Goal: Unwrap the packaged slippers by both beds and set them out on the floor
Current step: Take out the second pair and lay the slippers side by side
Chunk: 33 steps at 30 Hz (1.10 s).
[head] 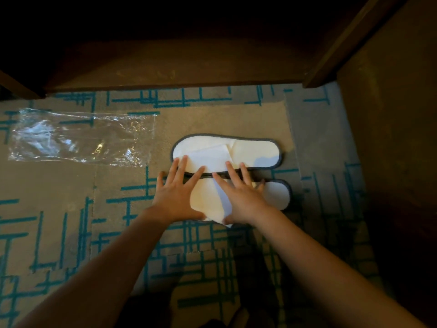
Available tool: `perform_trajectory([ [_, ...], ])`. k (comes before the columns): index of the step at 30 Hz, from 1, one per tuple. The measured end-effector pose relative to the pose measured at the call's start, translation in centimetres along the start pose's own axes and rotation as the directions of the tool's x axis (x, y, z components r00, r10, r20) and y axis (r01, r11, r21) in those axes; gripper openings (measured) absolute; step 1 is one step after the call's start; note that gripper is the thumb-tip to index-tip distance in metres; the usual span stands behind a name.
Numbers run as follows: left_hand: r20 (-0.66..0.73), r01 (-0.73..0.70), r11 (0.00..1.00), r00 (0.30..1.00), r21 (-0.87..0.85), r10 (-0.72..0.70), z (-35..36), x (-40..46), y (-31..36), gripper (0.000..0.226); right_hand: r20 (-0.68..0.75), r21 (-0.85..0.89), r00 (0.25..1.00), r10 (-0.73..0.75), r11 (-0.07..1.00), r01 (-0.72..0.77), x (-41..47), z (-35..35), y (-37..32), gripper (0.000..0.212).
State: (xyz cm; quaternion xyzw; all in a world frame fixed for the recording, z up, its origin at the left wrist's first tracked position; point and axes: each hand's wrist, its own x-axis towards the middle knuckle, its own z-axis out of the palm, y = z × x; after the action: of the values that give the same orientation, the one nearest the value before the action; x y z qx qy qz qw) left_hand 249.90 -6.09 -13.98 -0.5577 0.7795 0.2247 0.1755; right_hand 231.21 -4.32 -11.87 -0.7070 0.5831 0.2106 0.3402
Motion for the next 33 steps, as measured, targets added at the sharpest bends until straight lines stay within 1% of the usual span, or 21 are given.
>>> perform_trajectory([
  [2,-0.003,-0.004,1.000,1.000,-0.012,0.003,-0.3,0.1,0.4,0.124,0.002,0.002,1.000,0.005,1.000,-0.005,0.2,-0.2,0.2,0.114],
  [6,0.036,-0.028,0.997,0.999,-0.077,0.031,-1.2,0.5,2.0,0.121,-0.009,0.046,1.000,0.002,0.999,-0.002,-0.2,-0.6,1.7,0.110],
  [9,0.042,-0.059,0.996,0.997,-0.073,0.062,-1.4,1.1,3.8,0.117,-0.016,0.041,1.000,0.012,0.999,-0.011,-0.6,-0.9,4.0,0.108],
  [12,0.052,-0.095,0.993,0.994,-0.072,0.099,-1.4,1.5,5.9,0.112,-0.013,0.036,0.997,0.073,0.997,-0.072,-1.5,-1.2,6.3,0.105],
  [14,0.067,-0.124,0.990,0.989,-0.064,0.128,-1.4,1.4,7.4,0.107,-0.027,0.038,0.986,0.167,0.985,-0.166,-2.6,-1.4,7.0,0.098],
  [15,0.040,-0.156,0.986,0.987,-0.064,0.158,-1.4,1.2,7.9,0.102,-0.062,0.065,0.972,0.227,0.973,-0.223,-3.3,-1.2,6.9,0.095],
  [16,-0.042,-0.199,0.978,0.980,-0.064,0.196,-1.5,1.0,8.2,0.095,-0.116,0.119,0.952,0.285,0.955,-0.271,-4.0,-0.8,6.6,0.093],
  [18,-0.252,-0.265,0.961,0.938,-0.079,0.238,-1.7,1.0,8.3,0.082,-0.213,0.252,0.897,0.387,0.909,-0.332,-5.2,0.5,5.5,0.093],
  [19,-0.305,-0.271,0.959,0.923,-0.078,0.236,-1.8,1.3,8.3,0.081,-0.241,0.280,0.874,0.421,0.893,-0.353,-5.4,1.1,5.1,0.095],
  [20,-0.296,-0.266,0.961,0.926,-0.071,0.234,-1.8,1.8,8.2,0.081,-0.257,0.279,0.860,0.441,0.886,-0.371,-5.3,1.7,4.9,0.098],
  [21,-0.241,-0.256,0.965,0.942,-0.064,0.234,-1.7,2.3,8.1,0.083,-0.258,0.268,0.855,0.449,0.884,-0.384,-5.0,2.2,4.8,0.099],
  [23,-0.070,-0.258,0.966,0.964,-0.020,0.256,-1.4,3.3,8.4,0.091,-0.222,0.247,0.865,0.451,0.884,-0.397,-4.1,2.8,5.0,0.102],
  [24,-0.018,-0.268,0.963,0.963,0.003,0.268,-1.3,3.7,8.5,0.094,-0.211,0.235,0.870,0.447,0.887,-0.398,-3.7,3.1,5.0,0.103],
  [25,0.005,-0.277,0.961,0.961,0.014,0.277,-1.3,4.0,8.6,0.095,-0.214,0.224,0.871,0.442,0.890,-0.397,-3.5,3.2,5.0,0.104],
  [29,0.023,-0.289,0.957,0.957,0.031,0.288,-1.7,4.5,8.2,0.094,-0.263,0.228,0.858,0.442,0.892,-0.390,-3.6,3.5,5.0,0.103],
  [31,0.012,-0.292,0.954,0.956,0.072,0.292,-2.1,4.4,8.3,0.095,-0.286,0.245,0.850,0.442,0.892,-0.381,-3.7,3.5,4.9,0.105],
  [33,0.005,-0.287,0.953,0.958,0.096,0.288,-2.2,4.0,8.4,0.103,-0.276,0.275,0.865,0.419,0.897,-0.346,-3.9,3.5,5.3,0.109],
])
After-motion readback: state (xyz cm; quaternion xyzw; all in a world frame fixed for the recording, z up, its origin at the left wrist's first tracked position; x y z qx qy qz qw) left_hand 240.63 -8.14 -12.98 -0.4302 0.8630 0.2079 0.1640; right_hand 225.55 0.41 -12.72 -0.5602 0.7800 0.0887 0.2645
